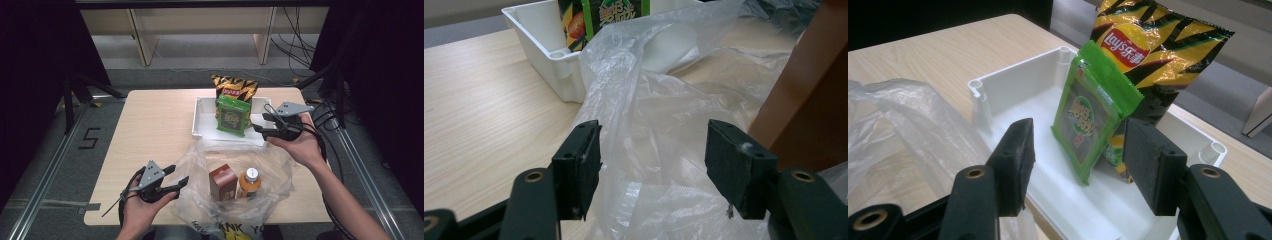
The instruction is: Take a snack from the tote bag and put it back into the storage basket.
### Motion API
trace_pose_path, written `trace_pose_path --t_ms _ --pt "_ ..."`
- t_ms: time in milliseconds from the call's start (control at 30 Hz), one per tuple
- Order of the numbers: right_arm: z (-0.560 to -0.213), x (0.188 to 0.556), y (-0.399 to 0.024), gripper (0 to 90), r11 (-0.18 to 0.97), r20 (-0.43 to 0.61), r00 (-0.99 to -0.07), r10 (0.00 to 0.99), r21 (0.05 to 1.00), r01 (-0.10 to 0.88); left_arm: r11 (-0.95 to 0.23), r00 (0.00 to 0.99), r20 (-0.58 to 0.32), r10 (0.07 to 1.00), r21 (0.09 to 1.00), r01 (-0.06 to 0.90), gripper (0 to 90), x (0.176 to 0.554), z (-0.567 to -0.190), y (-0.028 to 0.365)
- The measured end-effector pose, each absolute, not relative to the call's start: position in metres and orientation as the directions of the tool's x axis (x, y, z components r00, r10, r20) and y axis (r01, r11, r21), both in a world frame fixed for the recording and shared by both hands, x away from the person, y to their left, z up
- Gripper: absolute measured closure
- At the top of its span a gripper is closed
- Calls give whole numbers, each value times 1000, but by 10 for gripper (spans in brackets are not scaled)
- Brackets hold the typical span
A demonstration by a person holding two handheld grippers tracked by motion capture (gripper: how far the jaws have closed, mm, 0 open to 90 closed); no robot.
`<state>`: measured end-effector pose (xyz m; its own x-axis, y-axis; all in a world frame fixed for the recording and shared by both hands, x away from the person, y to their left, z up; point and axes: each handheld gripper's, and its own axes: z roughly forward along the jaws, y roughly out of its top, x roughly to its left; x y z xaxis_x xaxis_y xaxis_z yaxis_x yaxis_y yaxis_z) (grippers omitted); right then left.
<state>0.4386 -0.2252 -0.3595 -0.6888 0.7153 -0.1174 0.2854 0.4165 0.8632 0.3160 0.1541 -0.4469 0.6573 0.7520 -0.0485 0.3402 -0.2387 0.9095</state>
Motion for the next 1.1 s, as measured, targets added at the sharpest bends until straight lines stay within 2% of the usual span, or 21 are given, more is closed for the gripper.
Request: trace_pose_path --t_ms 167,200,400,667,700,1100 --pt "-361 430 -227 471 405 -107 -689 717 868 287 -235 661 -50 749 912 335 387 316 -447 153" --pt "-360 429 -229 471 427 -131 -696 706 863 271 -241 657 -45 753 910 338 386 315 -446 153" --pt "-357 416 -232 475 399 -87 -699 710 868 297 -237 650 -43 758 911 337 387 316 -445 153" --pt "-354 399 -231 477 388 -87 -731 677 886 254 -248 654 -37 755 908 337 386 314 -445 153" --pt "-353 396 -230 477 384 -56 -736 675 878 285 -247 654 -36 755 910 335 386 314 -445 153" --pt "-359 374 -226 467 406 -37 -774 632 867 290 -253 653 -32 757 907 337 387 313 -446 153"
